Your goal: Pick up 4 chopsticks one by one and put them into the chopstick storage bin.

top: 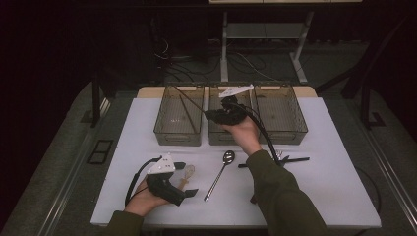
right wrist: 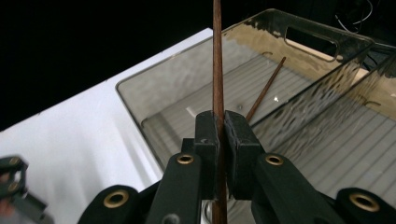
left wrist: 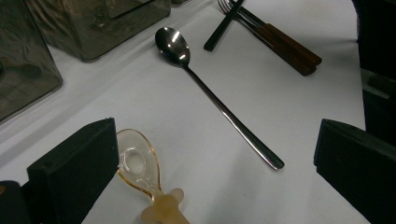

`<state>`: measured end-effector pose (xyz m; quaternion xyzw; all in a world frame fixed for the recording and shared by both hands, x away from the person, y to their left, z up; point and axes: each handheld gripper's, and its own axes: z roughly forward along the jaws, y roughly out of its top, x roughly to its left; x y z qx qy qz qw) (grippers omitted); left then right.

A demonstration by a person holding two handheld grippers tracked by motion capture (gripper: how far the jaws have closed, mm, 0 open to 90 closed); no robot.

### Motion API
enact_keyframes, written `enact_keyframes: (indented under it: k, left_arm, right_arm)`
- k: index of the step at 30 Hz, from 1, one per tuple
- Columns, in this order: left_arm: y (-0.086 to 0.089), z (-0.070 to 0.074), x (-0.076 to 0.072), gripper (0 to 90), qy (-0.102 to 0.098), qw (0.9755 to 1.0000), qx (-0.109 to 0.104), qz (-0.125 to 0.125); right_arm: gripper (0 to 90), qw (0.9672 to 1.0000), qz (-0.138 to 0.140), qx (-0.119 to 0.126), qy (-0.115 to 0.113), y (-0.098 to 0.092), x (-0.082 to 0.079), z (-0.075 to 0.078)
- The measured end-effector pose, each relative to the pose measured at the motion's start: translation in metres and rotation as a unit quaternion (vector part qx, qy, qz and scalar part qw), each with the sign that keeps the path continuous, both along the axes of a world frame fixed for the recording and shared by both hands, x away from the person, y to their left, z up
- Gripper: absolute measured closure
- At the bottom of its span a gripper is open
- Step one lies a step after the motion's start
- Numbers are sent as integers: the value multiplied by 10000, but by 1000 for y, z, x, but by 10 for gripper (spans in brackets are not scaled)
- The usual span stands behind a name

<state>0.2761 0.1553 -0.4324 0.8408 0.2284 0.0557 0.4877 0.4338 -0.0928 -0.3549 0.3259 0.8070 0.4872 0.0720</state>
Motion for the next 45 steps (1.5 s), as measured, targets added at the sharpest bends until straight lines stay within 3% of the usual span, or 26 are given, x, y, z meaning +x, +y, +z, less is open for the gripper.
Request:
enact_keyframes:
  k: [14,30,39,45]
  left_arm:
    - [1,1,-1,0,16,10000,-60,30]
    - [1,2,-1,0,22,9999,-148,14]
    - [1,2,-1,0,38,9999,-118,7]
    - [0,2,-1,0,42,10000,-89,8]
  right_arm:
    - [842,9997,-209,-124,-48,42,25,-5]
    - [842,9990,-255,-378,43,97,40,-17]
    - [841,9978,-249,-564,238,106,40,-31]
    - [824,9970,-203,-670,322,108,39,-33]
